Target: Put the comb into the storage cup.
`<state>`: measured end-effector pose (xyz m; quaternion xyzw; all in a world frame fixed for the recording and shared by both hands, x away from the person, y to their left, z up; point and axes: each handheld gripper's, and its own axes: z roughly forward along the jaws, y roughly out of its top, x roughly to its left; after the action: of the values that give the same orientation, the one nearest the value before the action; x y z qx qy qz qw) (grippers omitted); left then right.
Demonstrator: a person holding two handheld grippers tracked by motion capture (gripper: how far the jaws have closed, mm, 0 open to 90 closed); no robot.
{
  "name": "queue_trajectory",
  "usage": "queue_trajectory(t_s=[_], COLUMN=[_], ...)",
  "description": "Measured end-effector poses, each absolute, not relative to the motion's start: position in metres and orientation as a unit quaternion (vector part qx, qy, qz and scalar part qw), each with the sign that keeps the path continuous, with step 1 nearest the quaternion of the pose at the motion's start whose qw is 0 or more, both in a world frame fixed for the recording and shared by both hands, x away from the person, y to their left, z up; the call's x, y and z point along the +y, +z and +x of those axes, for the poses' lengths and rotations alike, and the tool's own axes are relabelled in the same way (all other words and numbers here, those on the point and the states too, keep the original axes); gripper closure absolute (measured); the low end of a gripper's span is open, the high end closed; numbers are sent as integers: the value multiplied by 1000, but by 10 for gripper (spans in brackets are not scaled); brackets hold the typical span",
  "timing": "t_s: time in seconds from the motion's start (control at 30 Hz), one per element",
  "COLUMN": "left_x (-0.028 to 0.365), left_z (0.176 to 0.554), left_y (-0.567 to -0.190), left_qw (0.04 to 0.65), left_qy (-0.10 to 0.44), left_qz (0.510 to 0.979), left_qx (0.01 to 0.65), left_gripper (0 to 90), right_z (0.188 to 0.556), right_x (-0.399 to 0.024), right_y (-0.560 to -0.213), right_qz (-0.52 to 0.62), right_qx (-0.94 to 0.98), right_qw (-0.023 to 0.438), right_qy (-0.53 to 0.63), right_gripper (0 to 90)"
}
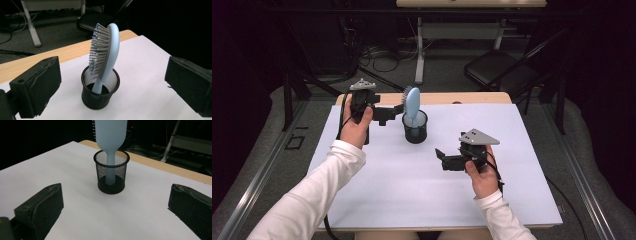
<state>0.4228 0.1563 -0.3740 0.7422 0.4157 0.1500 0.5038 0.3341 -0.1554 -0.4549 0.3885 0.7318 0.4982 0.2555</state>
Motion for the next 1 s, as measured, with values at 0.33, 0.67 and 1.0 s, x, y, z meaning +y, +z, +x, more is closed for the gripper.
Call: queue_trajectory(t_s=[0.33,0.67,1.0], left_x=[184,205,221], left_z=[400,377,355], left_y=[-376,-388,-414], left_qw=[507,517,517], left_qy=[145,127,133], left_qz=[743,736,739], left_qx=[412,420,412], left_gripper=[4,4,4], right_z=[326,320,310], right_x=[-159,-173,-196], right_y=[-443,-442,-447], right_qz=[383,400,420], right_qx=[735,726,717], right_qw=[269,266,274], right_qy=[491,492,484], right_gripper=[0,0,0])
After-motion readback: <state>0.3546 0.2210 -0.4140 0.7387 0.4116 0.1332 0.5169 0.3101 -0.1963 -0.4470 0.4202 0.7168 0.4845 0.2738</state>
